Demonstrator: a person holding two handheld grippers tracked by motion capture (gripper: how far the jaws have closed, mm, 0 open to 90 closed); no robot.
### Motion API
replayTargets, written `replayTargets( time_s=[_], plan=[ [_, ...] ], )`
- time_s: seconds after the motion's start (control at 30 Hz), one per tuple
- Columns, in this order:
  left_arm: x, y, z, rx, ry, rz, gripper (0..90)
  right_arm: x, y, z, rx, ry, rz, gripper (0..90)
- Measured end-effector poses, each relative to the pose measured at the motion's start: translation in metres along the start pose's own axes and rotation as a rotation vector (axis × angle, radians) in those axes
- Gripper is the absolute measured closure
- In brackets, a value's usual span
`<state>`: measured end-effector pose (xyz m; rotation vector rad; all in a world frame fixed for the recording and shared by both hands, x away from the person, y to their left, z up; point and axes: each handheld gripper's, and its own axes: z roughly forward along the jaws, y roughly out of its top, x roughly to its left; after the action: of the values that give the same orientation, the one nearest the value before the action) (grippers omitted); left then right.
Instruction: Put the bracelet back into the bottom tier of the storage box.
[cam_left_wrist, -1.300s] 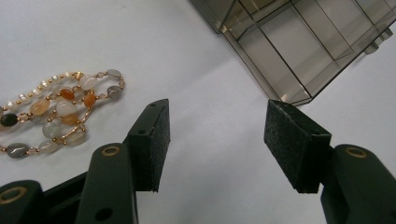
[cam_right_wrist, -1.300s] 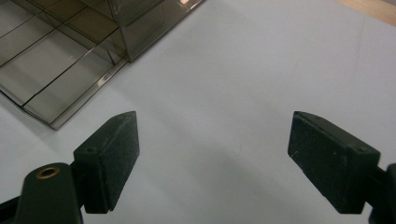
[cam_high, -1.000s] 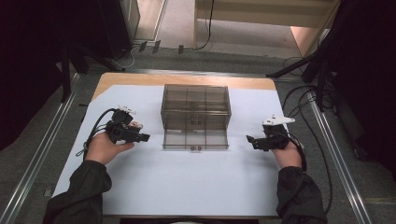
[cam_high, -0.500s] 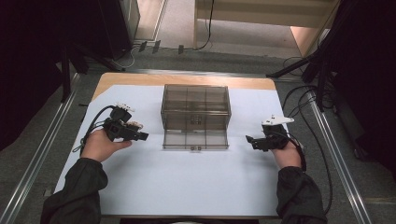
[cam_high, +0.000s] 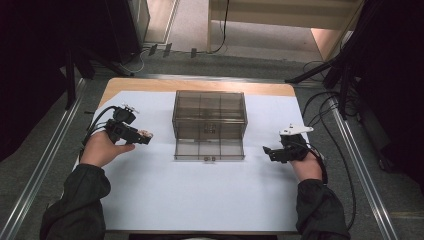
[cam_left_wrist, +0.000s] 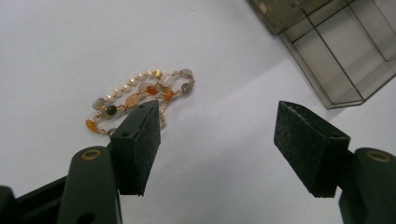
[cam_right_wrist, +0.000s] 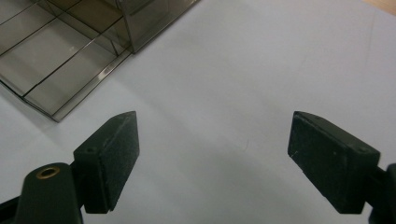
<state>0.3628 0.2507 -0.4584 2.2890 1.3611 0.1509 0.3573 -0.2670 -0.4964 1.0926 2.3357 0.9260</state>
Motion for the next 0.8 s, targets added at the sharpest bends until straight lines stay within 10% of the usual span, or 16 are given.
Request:
replayTargets(
  time_s=[0.8],
  plan=[
    [0.025, 0.02, 0.032, 0.075, 0.063, -0.089, 14.1, 0.002, -0.01, -0.009, 0.004, -0.01, 0.005, 17.5]
  ],
)
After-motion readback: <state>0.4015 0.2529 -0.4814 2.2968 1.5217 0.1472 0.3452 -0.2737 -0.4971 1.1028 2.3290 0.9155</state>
